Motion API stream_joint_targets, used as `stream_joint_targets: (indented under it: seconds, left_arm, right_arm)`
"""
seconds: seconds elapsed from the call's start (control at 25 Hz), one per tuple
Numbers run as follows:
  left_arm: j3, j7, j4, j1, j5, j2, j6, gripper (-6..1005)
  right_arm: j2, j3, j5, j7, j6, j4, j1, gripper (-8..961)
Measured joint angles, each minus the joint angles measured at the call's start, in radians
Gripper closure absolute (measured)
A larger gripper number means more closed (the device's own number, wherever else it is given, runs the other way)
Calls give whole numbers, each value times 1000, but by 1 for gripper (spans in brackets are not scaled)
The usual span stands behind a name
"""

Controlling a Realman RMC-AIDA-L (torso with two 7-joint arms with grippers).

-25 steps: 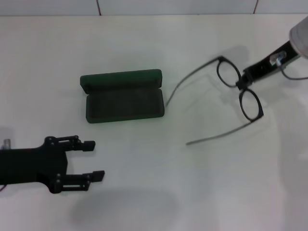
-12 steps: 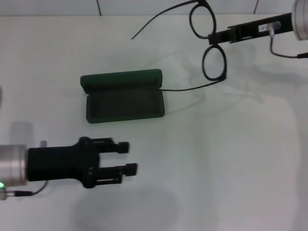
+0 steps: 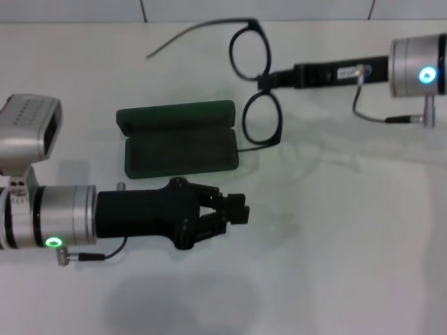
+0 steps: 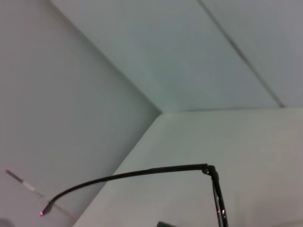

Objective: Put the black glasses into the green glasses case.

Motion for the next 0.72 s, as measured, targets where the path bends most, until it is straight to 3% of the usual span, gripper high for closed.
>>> stream_joint_targets:
  seconds: [0.2, 0.4, 0.72]
  left_arm:
    - [3, 0, -9, -18, -7, 0, -9, 819]
    - [5, 0, -24, -34, -8, 0, -6, 1002]
    - [1, -7, -21, -39, -37, 2, -3, 998]
  right_arm:
    - [4, 0, 89, -126, 6, 117, -5, 898]
    - [4, 0, 116, -172, 6, 137, -20, 898]
    - [4, -28, 154, -230, -10, 147, -48, 898]
